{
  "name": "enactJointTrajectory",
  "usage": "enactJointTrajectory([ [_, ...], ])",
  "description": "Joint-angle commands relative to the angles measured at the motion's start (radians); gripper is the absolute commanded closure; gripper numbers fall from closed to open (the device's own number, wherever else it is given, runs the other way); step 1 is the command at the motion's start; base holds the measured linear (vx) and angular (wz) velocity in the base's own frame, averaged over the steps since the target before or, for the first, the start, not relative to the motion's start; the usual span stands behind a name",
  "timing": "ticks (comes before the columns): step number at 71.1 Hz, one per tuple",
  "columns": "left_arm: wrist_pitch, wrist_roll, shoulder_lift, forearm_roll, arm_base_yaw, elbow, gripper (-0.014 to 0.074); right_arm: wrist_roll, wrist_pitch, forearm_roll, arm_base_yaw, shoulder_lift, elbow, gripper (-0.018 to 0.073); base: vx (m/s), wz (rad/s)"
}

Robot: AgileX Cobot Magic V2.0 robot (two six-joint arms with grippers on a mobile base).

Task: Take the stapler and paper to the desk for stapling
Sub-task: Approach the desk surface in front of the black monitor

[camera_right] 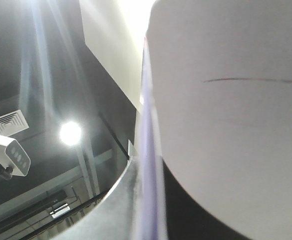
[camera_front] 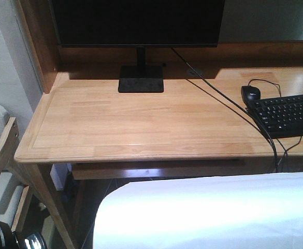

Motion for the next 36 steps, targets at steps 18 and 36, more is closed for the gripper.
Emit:
enactJointTrajectory([
  [18, -0.093, -0.008, 0.010, -0.049, -0.001, -0.031, 0.0603, -0.013, -0.036, 0.025, -0.001, 0.011, 0.003, 0.0568, 0.15, 0.02],
  [36, -0.093, -0.008, 0.010, -0.049, -0.001, -0.031, 0.0603, -0.013, -0.036, 0.025, -0.001, 0.011, 0.003, 0.0568, 0.15, 0.00],
])
